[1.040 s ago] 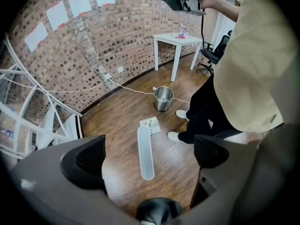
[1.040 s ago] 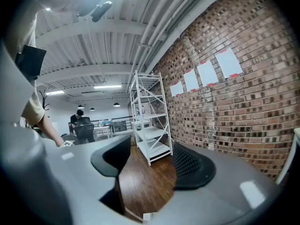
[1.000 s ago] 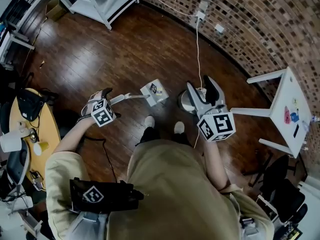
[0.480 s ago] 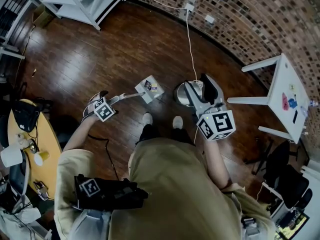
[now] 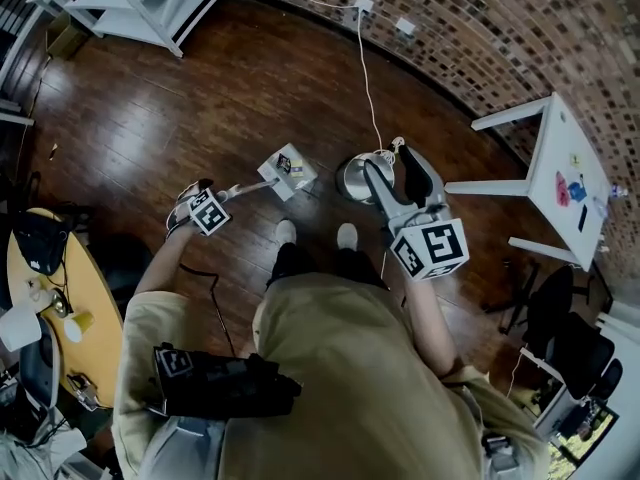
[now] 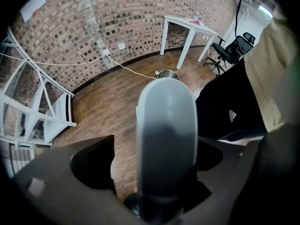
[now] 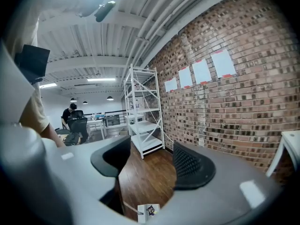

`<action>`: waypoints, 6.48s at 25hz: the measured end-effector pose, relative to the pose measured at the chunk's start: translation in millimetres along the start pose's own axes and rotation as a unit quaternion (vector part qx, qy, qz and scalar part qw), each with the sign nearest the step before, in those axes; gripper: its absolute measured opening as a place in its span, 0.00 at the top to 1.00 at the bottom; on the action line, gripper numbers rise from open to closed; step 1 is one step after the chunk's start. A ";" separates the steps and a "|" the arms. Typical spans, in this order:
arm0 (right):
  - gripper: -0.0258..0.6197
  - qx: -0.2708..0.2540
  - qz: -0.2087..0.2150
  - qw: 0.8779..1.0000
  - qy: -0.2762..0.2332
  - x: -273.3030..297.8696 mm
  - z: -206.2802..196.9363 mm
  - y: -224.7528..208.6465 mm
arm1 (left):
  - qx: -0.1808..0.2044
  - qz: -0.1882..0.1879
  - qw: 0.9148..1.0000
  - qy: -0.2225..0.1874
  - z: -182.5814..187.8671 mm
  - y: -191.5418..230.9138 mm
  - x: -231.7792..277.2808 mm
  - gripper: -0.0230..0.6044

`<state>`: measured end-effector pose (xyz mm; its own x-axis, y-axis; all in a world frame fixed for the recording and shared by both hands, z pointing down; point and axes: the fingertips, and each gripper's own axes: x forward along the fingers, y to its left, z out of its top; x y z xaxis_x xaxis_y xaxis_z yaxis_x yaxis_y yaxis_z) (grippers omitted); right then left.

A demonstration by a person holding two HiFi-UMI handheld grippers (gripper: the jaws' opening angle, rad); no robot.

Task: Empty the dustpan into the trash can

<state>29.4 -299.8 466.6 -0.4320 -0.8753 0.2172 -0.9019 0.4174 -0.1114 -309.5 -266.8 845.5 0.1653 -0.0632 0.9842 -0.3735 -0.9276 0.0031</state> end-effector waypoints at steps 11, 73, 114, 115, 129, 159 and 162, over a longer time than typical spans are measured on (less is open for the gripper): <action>0.54 0.012 -0.001 1.000 0.008 -2.9 -9.3 -2.7 | 0.031 -0.008 0.999 -0.017 2.4 -6.2 2.5 0.62; 0.55 0.067 -0.009 0.996 -0.057 -49.9 5.5 -40.9 | 0.081 -0.073 0.994 -0.024 139.8 -48.4 -211.5 0.96; 0.55 0.116 -0.111 0.982 -0.102 -141.1 -6.9 -110.1 | 0.206 -0.108 0.972 -0.017 303.5 -94.1 -350.9 0.96; 0.55 0.118 -0.115 0.981 -0.103 -144.7 -7.8 -112.1 | 0.203 -0.110 0.973 -0.016 307.3 -95.0 -347.4 0.96; 0.57 0.142 -0.166 0.970 -0.102 -185.7 -34.6 -135.4 | 0.183 -0.154 0.971 0.018 377.9 -120.6 -295.2 0.96; 0.57 0.183 -0.265 0.940 -0.114 -292.8 -58.7 -251.2 | 0.289 -0.204 0.922 0.156 566.4 -239.0 -261.2 0.91; 0.57 0.192 -0.271 0.936 -0.118 -303.5 -63.8 -266.0 | 0.311 -0.207 0.912 0.169 576.3 -259.2 -255.4 0.89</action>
<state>400.0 -129.6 492.2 0.1416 -0.9816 0.1281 -0.8998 -0.1816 -0.3966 271.1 -222.4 491.4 -0.1558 0.3585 0.9204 0.2650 -0.8825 0.3885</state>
